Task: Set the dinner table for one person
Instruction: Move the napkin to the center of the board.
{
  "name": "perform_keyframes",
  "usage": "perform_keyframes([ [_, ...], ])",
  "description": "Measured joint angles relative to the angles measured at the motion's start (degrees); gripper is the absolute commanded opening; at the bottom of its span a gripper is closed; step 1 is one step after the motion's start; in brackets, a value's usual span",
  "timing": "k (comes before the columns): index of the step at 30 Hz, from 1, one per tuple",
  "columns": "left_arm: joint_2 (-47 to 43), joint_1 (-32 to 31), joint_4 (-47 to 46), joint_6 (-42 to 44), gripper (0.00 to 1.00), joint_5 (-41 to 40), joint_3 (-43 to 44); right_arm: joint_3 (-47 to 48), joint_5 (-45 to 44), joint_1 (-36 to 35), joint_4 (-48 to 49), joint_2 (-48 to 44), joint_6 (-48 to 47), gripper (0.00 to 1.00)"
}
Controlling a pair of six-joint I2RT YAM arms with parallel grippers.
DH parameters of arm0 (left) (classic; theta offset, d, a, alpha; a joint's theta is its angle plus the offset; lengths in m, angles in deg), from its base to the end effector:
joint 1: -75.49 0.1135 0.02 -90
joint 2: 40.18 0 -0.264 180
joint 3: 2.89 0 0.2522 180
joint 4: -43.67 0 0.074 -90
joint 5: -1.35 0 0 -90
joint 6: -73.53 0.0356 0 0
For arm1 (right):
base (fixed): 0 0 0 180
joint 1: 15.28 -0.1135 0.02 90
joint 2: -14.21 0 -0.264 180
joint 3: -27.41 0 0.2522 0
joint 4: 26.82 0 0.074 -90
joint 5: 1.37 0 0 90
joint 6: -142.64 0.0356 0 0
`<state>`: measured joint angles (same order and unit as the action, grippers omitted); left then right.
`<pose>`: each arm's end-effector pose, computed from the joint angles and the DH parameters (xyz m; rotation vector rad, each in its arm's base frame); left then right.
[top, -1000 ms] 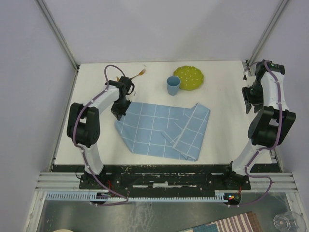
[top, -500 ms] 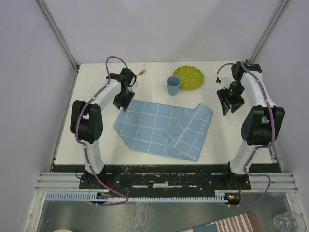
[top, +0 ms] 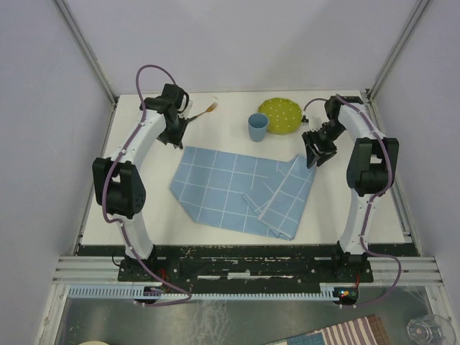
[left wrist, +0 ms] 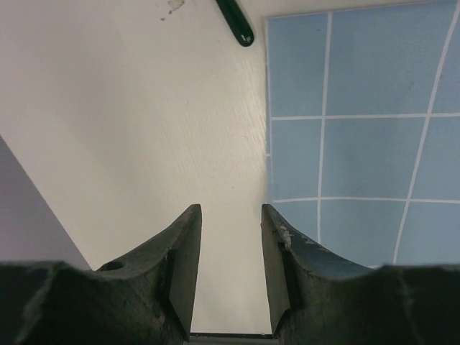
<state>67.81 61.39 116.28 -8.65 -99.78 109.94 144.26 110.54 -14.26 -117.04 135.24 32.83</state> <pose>0.3839 -0.0893 0.2850 0.4685 2.6948 0.2366 0.3996 0.0062 0.2146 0.4797 -3.0392 -0.6071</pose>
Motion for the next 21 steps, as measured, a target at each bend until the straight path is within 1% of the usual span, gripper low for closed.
perform_keyframes([
  [5,-0.92,2.54,0.22,0.00,0.46,-0.48,0.35,5.73,0.85,-2.43,1.79,5.51,-0.22,0.59],
  [11,-1.22,3.65,1.16,0.00,0.46,-0.83,0.31,16.68,1.62,-3.37,2.51,13.79,-1.53,0.59],
  [15,-2.38,3.58,1.44,0.04,0.46,-0.94,-0.39,19.91,1.55,-3.17,2.69,17.55,-2.47,0.59],
  [17,-3.08,3.58,1.53,0.24,0.46,-1.64,-0.83,20.20,1.57,-3.15,2.60,18.38,-2.86,0.56],
  [19,-3.67,3.58,1.55,0.70,0.46,-2.67,-1.11,20.22,1.55,-3.13,2.19,18.82,-3.43,0.51],
  [20,-3.82,3.58,1.51,0.83,0.46,-3.19,-1.14,20.22,1.57,-3.13,1.97,18.86,-3.72,0.42],
  [21,-3.93,3.58,1.51,0.87,0.46,-3.65,-1.14,20.22,1.60,-3.15,1.70,18.86,-4.04,0.30],
])
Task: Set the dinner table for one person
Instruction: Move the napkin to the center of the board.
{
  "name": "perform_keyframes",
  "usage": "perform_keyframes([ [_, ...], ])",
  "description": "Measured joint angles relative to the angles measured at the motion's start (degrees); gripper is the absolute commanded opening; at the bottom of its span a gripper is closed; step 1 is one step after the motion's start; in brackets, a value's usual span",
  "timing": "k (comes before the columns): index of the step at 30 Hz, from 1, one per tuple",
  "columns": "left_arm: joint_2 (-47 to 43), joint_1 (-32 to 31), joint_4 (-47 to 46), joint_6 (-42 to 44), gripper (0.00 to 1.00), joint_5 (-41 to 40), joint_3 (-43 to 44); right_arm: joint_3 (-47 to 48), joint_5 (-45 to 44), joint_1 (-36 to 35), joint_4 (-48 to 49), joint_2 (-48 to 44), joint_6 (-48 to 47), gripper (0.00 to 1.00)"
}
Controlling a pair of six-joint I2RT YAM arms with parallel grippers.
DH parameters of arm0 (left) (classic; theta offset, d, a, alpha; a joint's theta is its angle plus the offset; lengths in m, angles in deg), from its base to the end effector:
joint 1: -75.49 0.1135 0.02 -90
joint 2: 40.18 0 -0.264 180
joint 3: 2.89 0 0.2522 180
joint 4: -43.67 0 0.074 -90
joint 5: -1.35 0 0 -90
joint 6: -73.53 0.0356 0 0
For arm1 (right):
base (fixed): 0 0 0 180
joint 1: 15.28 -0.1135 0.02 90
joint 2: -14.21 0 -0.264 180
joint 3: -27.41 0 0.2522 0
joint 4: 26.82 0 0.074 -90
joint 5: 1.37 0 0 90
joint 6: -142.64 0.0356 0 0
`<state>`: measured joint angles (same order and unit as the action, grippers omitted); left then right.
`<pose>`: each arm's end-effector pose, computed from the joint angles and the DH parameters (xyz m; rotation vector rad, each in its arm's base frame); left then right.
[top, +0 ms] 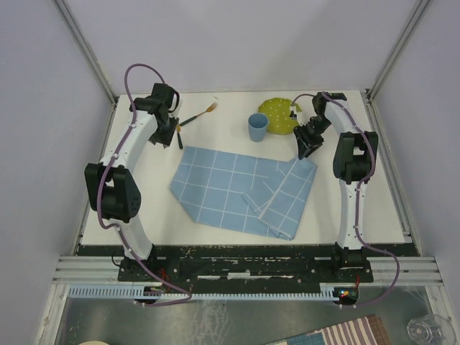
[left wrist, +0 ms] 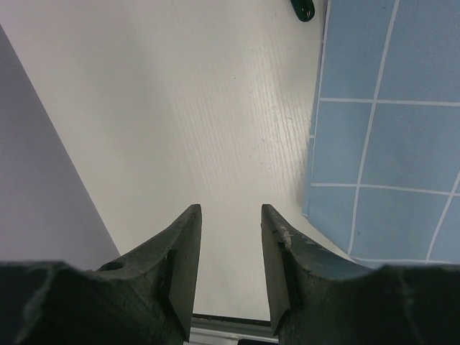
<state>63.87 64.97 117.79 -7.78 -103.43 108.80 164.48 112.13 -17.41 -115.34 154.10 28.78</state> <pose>0.3726 -0.0600 0.3037 0.3797 2.6822 0.3422 0.4705 0.0317 0.1646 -0.6727 2.9477 0.6243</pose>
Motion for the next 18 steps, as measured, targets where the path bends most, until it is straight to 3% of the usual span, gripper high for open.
perform_keyframes([
  [2,-0.04,0.02,-0.02,0.02,0.46,-0.37,0.00,-0.02,0.00,0.00,-0.35,0.00,-0.87,0.04],
  [3,-0.04,0.02,-0.02,0.00,0.45,-0.61,0.00,-0.33,0.04,0.00,-0.50,0.00,-0.96,0.02],
  [10,0.04,0.02,-0.04,0.02,0.45,-1.66,0.00,-6.67,-1.01,0.00,-0.20,-3.45,-1.95,0.02],
  [18,0.11,0.24,-0.24,0.02,0.44,-1.18,0.00,-9.16,-6.08,0.07,0.90,-17.62,-1.36,0.05],
])
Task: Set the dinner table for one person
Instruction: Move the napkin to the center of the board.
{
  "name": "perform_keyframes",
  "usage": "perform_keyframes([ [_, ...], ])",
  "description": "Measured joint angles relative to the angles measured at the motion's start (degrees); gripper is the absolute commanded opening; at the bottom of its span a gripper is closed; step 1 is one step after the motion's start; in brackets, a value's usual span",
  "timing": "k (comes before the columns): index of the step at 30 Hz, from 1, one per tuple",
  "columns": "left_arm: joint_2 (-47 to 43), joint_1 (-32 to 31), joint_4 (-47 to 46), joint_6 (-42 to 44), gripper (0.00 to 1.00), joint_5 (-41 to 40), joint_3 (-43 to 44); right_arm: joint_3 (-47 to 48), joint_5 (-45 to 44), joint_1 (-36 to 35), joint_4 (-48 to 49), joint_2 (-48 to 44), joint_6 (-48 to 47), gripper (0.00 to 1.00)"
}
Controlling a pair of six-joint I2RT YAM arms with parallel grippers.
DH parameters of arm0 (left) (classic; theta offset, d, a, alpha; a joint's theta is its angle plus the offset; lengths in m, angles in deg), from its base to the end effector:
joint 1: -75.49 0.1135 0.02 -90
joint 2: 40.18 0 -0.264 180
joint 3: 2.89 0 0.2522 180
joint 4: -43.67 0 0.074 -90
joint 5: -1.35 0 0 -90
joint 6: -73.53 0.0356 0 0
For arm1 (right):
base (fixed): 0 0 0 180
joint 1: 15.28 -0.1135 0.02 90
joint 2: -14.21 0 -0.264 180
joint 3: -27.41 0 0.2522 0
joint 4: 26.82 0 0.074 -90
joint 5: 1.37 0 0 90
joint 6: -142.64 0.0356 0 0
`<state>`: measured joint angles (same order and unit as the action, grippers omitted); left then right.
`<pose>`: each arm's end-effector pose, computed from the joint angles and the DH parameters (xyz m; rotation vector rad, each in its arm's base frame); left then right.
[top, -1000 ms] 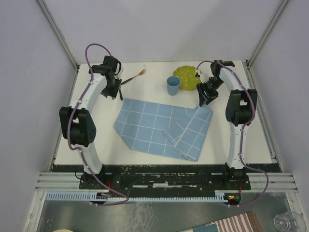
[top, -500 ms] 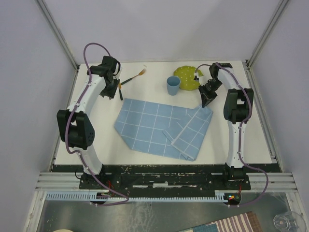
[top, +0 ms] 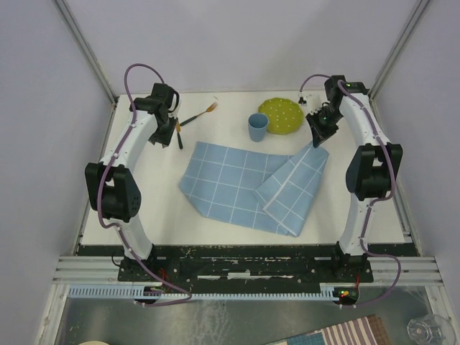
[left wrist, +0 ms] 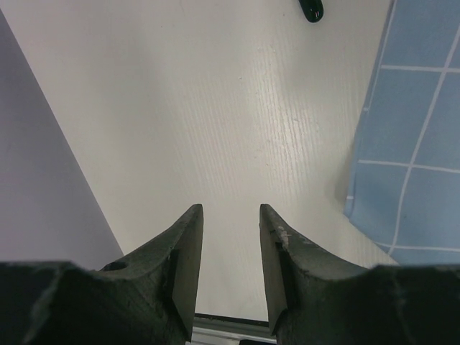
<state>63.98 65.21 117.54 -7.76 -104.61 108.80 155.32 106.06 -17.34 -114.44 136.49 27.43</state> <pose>0.3737 -0.0578 0.3034 0.3675 2.6785 0.3710 0.4264 0.0260 0.2545 -0.7184 2.8286 0.3972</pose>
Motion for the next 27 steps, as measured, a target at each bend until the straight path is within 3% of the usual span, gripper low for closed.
perform_keyframes([
  [7,0.22,0.39,0.00,-0.02,0.42,1.68,0.00,1.38,-4.57,0.98,-0.90,-8.50,-0.81,0.04],
  [21,0.13,0.59,-0.70,0.00,0.41,7.65,0.00,1.60,-4.70,2.08,-2.10,-8.81,0.76,0.03],
  [27,0.04,0.59,-0.70,0.13,0.41,8.87,0.00,2.32,-10.34,2.19,-4.02,-8.90,-0.37,0.06],
])
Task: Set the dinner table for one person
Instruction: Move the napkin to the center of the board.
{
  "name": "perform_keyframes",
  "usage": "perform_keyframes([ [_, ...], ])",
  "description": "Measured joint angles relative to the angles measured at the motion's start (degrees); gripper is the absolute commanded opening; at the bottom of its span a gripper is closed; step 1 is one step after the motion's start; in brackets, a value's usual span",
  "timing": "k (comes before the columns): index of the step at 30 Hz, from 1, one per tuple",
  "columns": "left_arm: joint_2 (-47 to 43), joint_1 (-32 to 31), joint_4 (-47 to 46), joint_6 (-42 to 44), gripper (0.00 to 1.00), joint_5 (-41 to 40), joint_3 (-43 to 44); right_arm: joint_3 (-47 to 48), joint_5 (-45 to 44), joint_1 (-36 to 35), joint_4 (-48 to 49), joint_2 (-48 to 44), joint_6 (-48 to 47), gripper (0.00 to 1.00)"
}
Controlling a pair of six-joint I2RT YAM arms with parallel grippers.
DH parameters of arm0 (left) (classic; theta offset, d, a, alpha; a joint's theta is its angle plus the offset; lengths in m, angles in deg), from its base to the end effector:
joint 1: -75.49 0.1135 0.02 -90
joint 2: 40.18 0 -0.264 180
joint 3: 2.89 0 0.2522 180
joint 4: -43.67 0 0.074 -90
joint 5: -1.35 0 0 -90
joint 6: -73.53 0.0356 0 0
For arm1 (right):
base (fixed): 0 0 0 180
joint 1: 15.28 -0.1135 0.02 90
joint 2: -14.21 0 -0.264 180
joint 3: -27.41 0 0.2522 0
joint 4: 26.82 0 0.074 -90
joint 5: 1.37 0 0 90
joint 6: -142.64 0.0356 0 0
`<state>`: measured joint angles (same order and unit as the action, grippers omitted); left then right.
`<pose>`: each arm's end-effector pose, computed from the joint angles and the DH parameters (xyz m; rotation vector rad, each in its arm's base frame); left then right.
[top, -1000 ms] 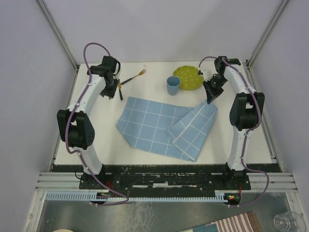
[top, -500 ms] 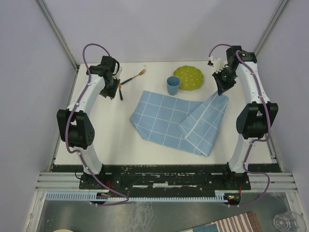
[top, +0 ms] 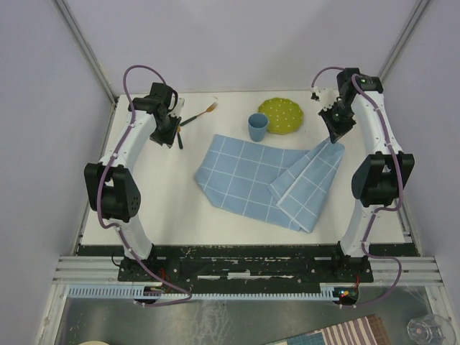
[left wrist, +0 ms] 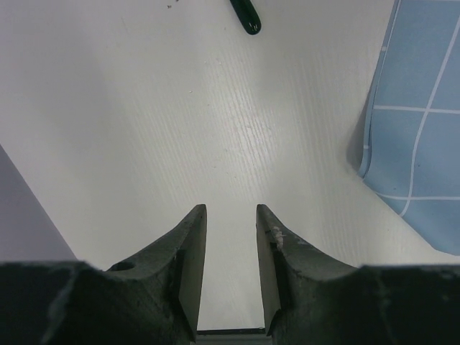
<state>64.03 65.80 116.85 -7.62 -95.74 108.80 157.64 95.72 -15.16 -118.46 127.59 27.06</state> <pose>0.3752 -0.0596 0.3026 0.4012 2.6826 0.1637 0.3948 0.0036 0.3234 -0.6520 2.7790 0.0876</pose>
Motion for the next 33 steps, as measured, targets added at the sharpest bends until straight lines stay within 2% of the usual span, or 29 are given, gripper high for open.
perform_keyframes([
  [4,-0.33,0.00,0.00,0.04,0.41,1.33,0.02,-0.11,-5.75,0.72,-0.83,-0.11,-1.62,0.09],
  [7,-0.39,0.00,0.11,0.07,0.41,3.32,0.98,-0.87,-9.97,2.23,-0.85,-0.83,-2.29,0.18],
  [8,-0.39,0.00,0.15,0.07,0.41,4.13,1.53,-1.14,-11.04,2.69,-0.92,-1.01,-2.34,0.24],
  [10,-0.39,0.00,0.15,0.17,0.41,5.31,3.08,-1.86,-13.62,3.82,-1.07,-1.40,-2.58,0.50],
  [11,-0.42,0.00,0.11,0.37,0.42,6.10,3.98,-2.34,-15.23,4.39,-1.25,-1.57,-2.84,0.55],
  [20,-0.55,0.00,0.52,2.34,0.43,11.41,9.55,-4.09,-20.68,5.62,-2.99,-1.68,-0.66,0.57],
  [27,-1.62,-0.02,0.26,2.36,0.43,14.82,10.51,0.22,-14.40,2.03,-9.05,-0.83,3.78,0.58],
  [33,-2.71,-0.02,0.11,2.36,0.43,15.74,8.09,-6.05,-8.92,-5.79,-8.20,-0.55,4.96,0.58],
])
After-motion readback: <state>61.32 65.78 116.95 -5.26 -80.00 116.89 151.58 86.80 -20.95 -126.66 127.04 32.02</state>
